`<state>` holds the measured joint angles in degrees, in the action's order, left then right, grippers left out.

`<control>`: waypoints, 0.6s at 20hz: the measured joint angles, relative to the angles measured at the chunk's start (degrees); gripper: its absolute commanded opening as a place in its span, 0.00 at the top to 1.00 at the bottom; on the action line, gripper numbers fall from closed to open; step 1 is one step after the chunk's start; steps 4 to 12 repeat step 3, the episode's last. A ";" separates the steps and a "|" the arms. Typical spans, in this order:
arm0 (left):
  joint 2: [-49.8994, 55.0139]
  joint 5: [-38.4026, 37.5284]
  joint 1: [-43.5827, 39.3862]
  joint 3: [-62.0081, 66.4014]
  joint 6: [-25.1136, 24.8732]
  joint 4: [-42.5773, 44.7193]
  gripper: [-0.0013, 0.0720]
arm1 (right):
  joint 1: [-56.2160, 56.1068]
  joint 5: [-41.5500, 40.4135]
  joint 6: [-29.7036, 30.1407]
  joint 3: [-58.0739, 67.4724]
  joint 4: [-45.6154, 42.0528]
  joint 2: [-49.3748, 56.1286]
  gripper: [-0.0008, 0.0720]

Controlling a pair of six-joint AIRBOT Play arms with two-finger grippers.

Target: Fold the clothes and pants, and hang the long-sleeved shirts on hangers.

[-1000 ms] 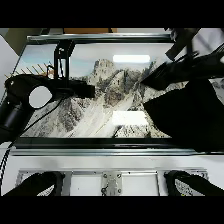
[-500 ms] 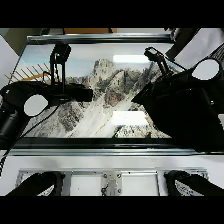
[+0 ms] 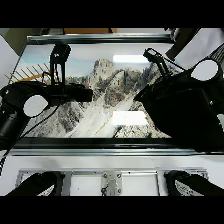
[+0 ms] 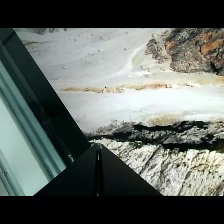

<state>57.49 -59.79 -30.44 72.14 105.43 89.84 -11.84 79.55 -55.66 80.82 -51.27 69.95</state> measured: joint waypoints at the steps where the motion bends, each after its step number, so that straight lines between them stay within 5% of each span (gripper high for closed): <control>1: 0.00 0.00 0.00 0.00 0.00 0.00 0.97 | 0.00 0.00 0.00 0.00 0.00 0.00 0.96; 12: 0.00 0.02 0.00 0.00 -0.02 0.00 0.97 | 0.00 0.00 -0.02 0.00 0.00 0.00 0.96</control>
